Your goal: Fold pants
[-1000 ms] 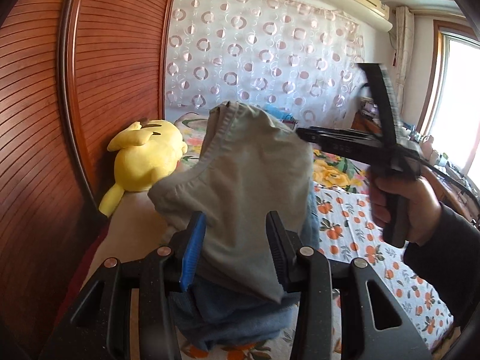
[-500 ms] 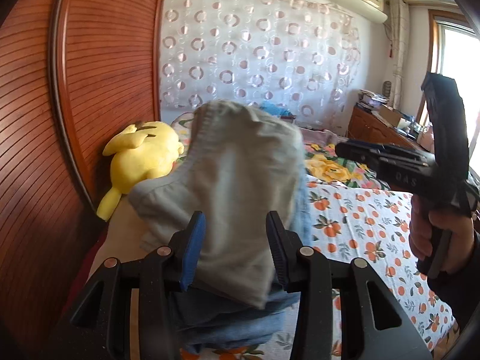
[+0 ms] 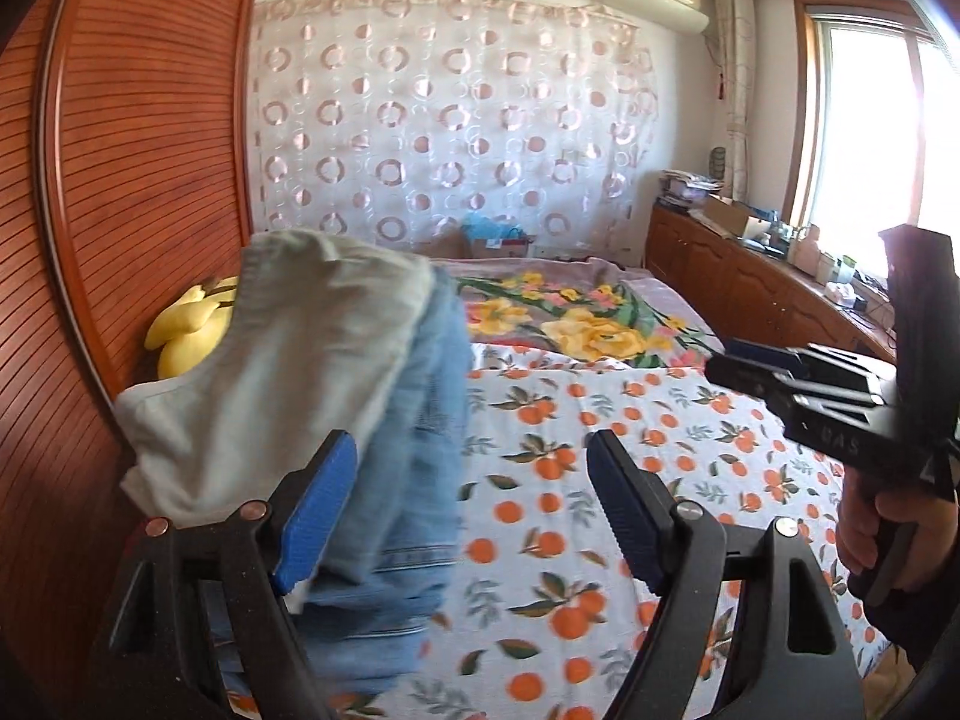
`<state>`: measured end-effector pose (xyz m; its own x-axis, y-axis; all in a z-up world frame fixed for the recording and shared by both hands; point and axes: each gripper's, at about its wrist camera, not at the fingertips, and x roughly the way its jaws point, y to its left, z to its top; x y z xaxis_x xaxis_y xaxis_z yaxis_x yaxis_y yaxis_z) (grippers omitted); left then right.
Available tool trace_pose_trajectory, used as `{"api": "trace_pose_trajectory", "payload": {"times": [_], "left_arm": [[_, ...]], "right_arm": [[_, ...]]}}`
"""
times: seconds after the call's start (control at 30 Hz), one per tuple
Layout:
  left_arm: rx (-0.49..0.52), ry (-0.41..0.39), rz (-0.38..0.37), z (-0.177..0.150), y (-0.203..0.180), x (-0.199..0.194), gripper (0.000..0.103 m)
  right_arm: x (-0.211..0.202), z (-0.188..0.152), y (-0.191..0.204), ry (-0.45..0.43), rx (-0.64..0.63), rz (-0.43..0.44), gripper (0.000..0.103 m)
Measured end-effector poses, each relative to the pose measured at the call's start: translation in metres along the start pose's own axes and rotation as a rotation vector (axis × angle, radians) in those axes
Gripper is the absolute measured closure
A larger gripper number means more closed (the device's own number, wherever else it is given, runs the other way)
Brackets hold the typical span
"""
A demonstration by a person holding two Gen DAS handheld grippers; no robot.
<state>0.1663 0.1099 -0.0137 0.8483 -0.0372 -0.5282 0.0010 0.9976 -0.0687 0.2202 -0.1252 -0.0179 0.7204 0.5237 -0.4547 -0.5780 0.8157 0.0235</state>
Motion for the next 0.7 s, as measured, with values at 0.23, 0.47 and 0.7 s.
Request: {"api": "trace_pose_trajectory", "payload": {"times": [0.23,0.47,0.7], "left_arm": [[0.043,-0.009,-0.060,-0.002,-0.041,-0.006,0.023],[0.080,-0.036,-0.085,-0.001,-0.079,-0.025,0.023],[0.090,-0.047,-0.150,0.002,-0.101,-0.050,0.023]], "right_arm": [[-0.047,-0.020,-0.002,-0.011,0.036,-0.067,0.051],[-0.085,-0.034,0.013,-0.035,0.072,-0.140,0.040],[-0.126,-0.044,0.034,-0.083,0.102,-0.206,0.039]]}}
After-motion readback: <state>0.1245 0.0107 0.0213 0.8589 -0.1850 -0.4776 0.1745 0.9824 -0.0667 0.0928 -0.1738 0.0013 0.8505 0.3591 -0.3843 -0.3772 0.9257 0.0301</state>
